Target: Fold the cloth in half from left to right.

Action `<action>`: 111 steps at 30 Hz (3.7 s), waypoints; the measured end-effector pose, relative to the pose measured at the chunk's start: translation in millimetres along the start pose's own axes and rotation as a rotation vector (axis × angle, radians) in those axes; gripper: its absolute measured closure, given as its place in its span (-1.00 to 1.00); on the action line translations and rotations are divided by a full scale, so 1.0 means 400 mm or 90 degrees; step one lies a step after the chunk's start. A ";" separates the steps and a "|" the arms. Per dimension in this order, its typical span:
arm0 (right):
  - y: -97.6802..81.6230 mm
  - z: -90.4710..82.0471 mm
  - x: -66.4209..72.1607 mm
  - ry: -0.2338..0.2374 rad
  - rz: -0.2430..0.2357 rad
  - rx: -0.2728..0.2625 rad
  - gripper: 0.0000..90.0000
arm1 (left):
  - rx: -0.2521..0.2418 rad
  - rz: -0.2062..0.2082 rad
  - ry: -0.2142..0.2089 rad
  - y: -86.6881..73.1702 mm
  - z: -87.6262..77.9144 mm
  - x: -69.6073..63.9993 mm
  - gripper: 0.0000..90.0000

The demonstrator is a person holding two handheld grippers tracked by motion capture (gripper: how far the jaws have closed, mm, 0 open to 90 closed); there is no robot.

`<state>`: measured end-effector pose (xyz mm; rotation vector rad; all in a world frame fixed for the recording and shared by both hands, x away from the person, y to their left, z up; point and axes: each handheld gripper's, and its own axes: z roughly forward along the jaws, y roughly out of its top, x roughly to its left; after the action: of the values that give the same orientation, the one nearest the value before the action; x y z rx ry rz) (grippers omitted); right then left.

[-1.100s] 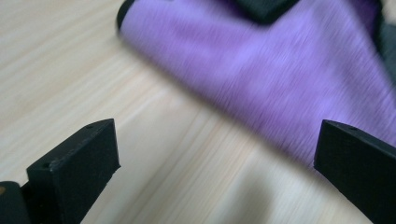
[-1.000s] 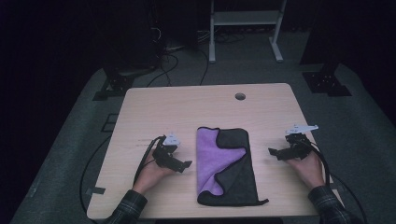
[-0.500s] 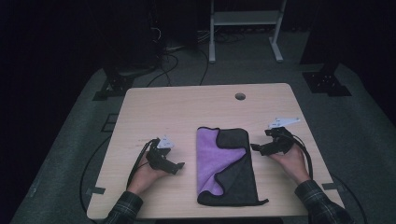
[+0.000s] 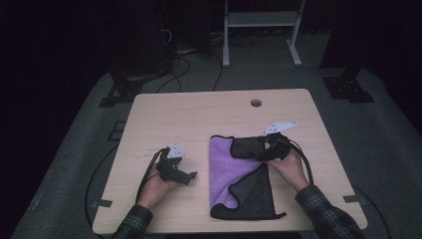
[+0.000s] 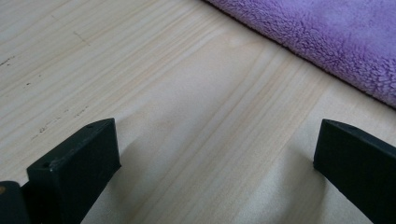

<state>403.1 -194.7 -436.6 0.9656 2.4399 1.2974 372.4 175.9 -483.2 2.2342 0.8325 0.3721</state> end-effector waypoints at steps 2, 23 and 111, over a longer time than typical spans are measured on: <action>0.004 0.014 0.009 0.004 -0.007 0.000 -0.39 | -0.002 -0.002 0.002 0.000 0.000 -0.001 -1.00; 0.018 0.172 0.075 -0.007 -0.089 0.076 0.24 | -0.004 0.000 0.000 -0.001 0.001 -0.002 -1.00; -0.087 0.033 0.263 0.137 -0.108 0.085 0.05 | -0.005 0.003 -0.008 -0.002 0.000 -0.006 -1.00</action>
<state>313.3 -132.6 -460.7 0.6581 2.7324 1.2524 370.2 174.9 -483.8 2.2286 0.8181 0.3616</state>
